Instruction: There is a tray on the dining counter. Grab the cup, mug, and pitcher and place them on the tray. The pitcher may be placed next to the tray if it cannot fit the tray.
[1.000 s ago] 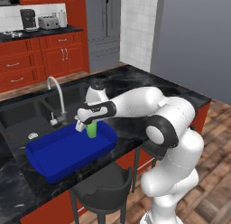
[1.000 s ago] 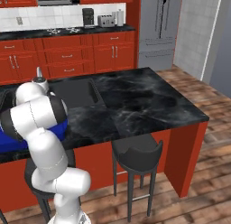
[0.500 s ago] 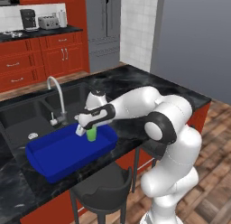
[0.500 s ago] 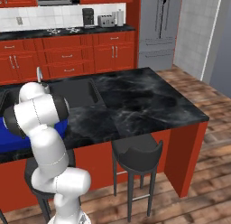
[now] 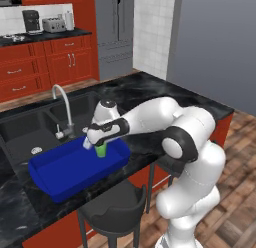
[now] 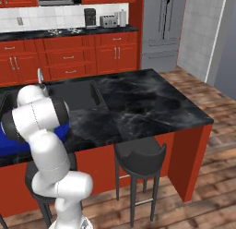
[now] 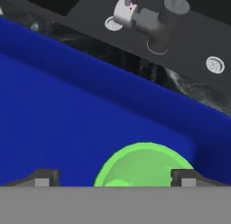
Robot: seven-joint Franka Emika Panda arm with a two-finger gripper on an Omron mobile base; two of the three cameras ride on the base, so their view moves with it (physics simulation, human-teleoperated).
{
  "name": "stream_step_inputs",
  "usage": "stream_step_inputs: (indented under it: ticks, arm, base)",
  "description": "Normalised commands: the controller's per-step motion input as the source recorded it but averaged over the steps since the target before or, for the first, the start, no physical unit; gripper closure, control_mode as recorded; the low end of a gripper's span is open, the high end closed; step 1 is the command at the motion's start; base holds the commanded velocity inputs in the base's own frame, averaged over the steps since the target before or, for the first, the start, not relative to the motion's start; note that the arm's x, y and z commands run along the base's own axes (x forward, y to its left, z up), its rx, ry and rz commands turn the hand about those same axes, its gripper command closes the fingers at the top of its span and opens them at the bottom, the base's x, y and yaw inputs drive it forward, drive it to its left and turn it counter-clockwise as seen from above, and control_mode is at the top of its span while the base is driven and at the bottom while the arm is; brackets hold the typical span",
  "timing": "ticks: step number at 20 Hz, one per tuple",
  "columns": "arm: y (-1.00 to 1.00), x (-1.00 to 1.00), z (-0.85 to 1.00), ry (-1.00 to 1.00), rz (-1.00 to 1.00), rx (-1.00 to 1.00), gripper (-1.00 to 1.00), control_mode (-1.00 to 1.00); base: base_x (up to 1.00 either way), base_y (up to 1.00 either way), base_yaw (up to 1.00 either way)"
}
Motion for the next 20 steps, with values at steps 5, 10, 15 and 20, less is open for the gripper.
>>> stream_step_inputs:
  ticks: [5,10,15,20]
  arm:
    - [0.01,-0.13,0.62,-0.21,0.0,0.0,-1.0,-1.0]
    - [0.0,-0.32,0.58,-0.13,0.0,0.0,-1.0,-1.0]
    - [-0.04,-0.64,0.46,-0.03,-0.07,0.0,-1.0,-1.0]
    - [-0.25,-0.85,0.34,0.0,-0.18,0.0,-1.0,-1.0]
  base:
    - [0.0,0.0,0.0]
    - [0.0,0.0,0.0]
    - [0.0,0.0,0.0]
    - [0.0,0.0,0.0]
